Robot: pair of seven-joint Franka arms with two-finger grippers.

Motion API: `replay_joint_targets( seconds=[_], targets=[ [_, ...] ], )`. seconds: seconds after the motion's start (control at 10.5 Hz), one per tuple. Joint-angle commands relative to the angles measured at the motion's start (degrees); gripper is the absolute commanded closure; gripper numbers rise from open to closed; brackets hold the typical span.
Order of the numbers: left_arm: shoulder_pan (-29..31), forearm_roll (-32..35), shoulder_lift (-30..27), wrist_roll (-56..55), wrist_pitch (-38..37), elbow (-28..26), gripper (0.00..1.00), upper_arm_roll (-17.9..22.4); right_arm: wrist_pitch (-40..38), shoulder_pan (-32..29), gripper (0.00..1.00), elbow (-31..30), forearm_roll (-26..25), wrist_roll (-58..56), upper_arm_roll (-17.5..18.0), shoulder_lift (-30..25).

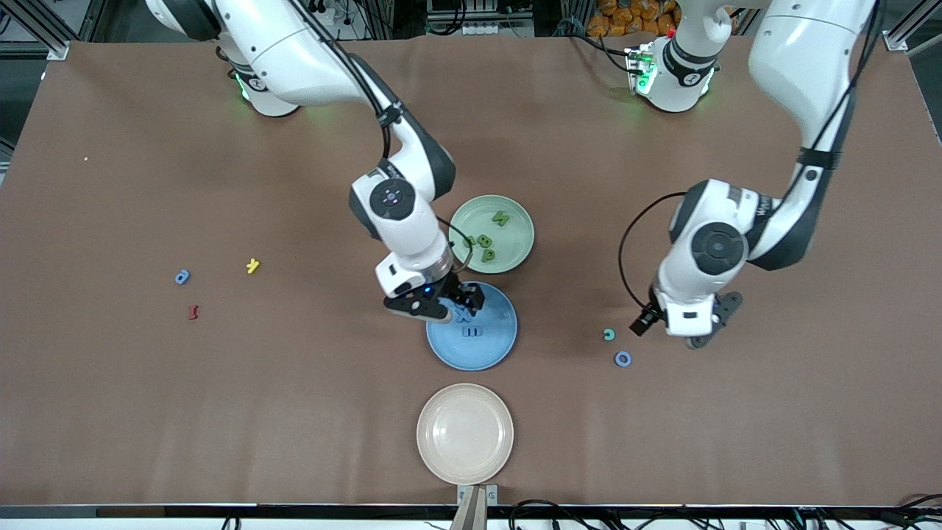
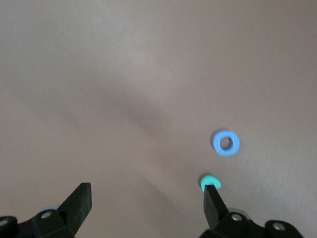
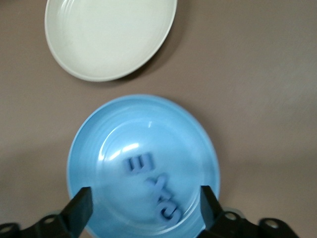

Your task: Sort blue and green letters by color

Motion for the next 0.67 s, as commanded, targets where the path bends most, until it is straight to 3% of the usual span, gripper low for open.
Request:
replay_joint_targets(
  seconds=[0.0,0.57],
  targets=[
    [3.9,0.1,0.1,10.0,-1.4,1.7,0.0,-0.4,-2.5,-7.4,0.0,-2.2,0.2,-12.7,0.7,-2.5],
    [8.8,-0.2,1.2,35.6,-1.7,1.4,0.0,-0.6,-18.4,-25.5,0.0,-7.9,0.0,-31.5,0.4,-13.1]
  ],
)
